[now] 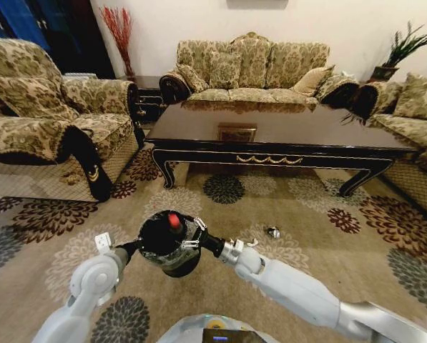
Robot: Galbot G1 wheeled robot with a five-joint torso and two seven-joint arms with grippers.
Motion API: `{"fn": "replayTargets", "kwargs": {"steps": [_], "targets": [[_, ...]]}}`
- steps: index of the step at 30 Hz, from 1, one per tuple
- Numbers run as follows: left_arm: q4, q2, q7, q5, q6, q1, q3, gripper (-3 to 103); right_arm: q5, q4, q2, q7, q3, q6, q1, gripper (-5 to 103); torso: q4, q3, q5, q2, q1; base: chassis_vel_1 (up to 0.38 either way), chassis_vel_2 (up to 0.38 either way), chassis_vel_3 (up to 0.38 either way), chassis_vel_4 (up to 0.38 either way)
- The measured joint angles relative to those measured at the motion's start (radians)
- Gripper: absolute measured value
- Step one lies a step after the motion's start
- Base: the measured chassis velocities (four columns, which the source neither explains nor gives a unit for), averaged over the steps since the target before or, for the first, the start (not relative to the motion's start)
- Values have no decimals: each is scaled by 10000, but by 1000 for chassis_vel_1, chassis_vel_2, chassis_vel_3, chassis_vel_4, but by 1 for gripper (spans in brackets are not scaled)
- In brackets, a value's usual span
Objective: Move to the front of the table and pick up the trash from the floor, then place it into the trash bin.
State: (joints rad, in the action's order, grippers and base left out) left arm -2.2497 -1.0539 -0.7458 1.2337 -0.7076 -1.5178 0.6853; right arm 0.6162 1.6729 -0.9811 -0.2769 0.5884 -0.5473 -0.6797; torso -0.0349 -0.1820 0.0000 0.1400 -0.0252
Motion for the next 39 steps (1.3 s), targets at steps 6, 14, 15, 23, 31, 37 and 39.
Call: {"fn": "replayTargets", "kwargs": {"steps": [6, 14, 15, 23, 31, 37, 39], "targets": [[-139, 14, 0, -4, 4, -102, 117, 3, -15, 166, 239, 349, -832, 144, -460, 100, 0, 0, 1, 0, 0, 0, 0, 0, 0], [-244, 1023, -120, 537, -11, 138, 314, 3, 548, 630, 727, 6326, -3906, 3463, -2146, 100, 10, 0, -4, -1, 0, 0, 0, 0, 0], [-244, 1023, -120, 537, -11, 138, 314, 3, 548, 630, 727, 6326, -3906, 3463, -2146, 100, 10, 0, -4, -1, 0, 0, 0, 0, 0], [-633, 1232, -220, 721, -32, -184, 628, 3, 3030, -1408, -406, 10340, -4962, 5687, -1946, 100, -4, 0, -3, -1, 0, 0, 0, 0, 0], [-1088, 1039, -262, 681, -49, -847, 1035, 3, 2913, -4991, -2940, 9920, -5978, 5759, -1019, 100, -5, -1, -3, -1, 0, 0, 0, 0, 0], [-1149, 886, -269, 633, -51, -1089, 1114, 3, 2426, -8004, -3778, 9003, -6794, 5124, 295, 100, 0, -1, -3, -1, 0, 0, 0, 0, 0], [-1174, 835, -271, 609, -51, -1152, 1126, 3, 2271, -8691, -3863, 8722, -7006, 4891, 544, 100, -2, -1, -3, -1, 0, 0, 0, 0, 0]]}}
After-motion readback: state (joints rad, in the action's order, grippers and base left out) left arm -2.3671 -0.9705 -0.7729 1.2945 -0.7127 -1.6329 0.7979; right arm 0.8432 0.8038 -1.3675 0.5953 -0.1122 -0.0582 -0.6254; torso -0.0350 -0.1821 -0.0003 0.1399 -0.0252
